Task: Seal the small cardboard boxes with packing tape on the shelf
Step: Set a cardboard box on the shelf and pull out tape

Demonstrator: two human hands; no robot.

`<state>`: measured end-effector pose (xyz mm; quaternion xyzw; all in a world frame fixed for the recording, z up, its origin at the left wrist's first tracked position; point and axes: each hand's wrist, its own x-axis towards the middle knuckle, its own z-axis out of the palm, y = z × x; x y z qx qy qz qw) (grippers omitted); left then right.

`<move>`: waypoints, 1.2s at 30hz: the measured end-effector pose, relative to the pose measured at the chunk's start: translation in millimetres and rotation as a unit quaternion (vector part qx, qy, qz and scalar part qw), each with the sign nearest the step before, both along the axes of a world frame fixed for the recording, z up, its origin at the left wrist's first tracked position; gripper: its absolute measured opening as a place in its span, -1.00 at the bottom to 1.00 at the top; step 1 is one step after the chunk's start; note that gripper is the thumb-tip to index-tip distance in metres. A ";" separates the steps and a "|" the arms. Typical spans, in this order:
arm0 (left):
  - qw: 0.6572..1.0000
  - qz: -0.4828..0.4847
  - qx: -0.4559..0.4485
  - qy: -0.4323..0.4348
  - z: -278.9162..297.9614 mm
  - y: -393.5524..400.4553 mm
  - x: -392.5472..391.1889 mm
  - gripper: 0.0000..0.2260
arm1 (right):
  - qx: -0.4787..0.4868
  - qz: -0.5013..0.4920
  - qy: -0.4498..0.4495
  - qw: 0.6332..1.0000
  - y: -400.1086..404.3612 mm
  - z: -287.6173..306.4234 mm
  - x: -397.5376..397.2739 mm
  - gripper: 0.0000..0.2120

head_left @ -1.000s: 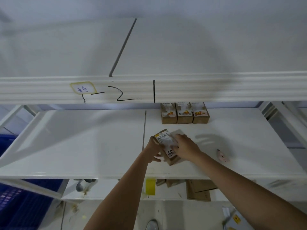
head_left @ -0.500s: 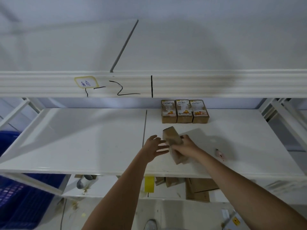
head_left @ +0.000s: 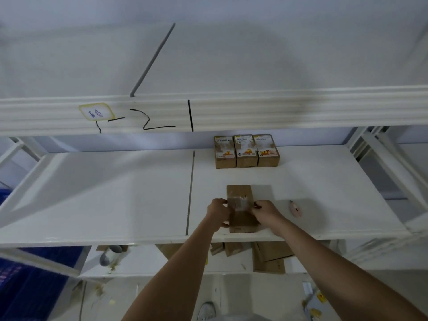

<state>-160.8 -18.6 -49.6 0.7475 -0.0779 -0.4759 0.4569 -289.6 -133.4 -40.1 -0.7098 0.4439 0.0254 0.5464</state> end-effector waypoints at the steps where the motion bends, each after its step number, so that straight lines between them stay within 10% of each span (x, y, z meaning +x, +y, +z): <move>1: 1.000 0.003 0.004 -0.008 -1.0 -0.8 -1.5 -0.62 | -0.009 -0.011 -0.002 1.000 -0.9 -1.6 -1.0 -0.84; 22: 0.991 -0.014 0.070 -0.117 2.9 -11.0 -14.7 -0.61 | -0.185 -0.025 -0.015 0.982 -13.1 -7.6 -12.1 -0.72; 29: 0.973 0.134 0.025 -0.187 -8.8 19.3 -17.9 -0.76 | -0.337 -0.089 0.136 0.928 -60.1 -17.9 -58.1 -0.68; 36: 0.907 0.308 0.108 -0.268 -11.5 86.2 -26.2 -0.77 | -0.266 -0.103 0.169 0.944 -79.8 -33.2 -71.8 -0.64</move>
